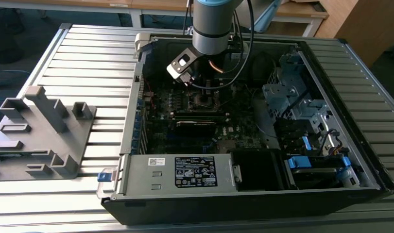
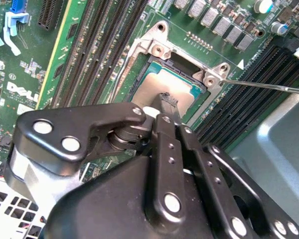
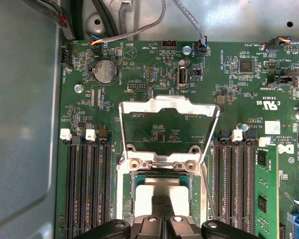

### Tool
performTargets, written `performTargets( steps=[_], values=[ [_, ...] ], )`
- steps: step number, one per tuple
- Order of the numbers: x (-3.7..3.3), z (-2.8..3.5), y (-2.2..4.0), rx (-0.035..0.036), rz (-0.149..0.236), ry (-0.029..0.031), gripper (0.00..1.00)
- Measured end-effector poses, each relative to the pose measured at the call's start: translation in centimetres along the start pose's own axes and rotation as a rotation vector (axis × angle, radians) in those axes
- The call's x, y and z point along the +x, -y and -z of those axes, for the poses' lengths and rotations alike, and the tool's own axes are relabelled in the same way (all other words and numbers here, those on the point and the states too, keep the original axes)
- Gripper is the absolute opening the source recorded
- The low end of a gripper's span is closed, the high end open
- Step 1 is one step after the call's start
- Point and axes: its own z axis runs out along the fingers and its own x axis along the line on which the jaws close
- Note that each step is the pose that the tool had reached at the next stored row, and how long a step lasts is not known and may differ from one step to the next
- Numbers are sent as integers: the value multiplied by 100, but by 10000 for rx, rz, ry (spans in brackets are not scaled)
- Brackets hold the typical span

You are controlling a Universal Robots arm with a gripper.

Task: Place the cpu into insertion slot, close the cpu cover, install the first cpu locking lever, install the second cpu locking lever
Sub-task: 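Place the cpu into insertion slot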

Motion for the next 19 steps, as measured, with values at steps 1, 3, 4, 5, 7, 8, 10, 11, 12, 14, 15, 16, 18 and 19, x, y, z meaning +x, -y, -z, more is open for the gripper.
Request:
performTargets(
  steps=[1, 3, 4, 5, 7, 8, 10, 11, 12, 14, 15, 16, 18, 19],
  values=[
    [0, 0, 0, -1, 0, 0, 10],
    [0, 1, 0, 0, 0, 0, 10],
    [0, 1, 0, 0, 0, 0, 10],
    [0, 1, 0, 0, 0, 0, 10],
    [0, 0, 0, 1, 0, 2, 10],
    [0, -5, 0, 1, 0, 1, 10],
    [-1, -12, 1, 1, 0, 1, 10],
    [-1, -14, 1, 1, 0, 2, 10],
    [-1, -14, 1, 2, 0, 3, 10],
    [-1, -15, 1, 1, 0, 1, 10],
    [-1, -16, 1, 0, 0, 1, 10],
    [-1, -19, 1, 0, 0, 0, 10],
    [-2, -25, 2, 4, 0, 5, 10],
    [-2, -26, 2, 4, 1, 7, 10]
  ],
)
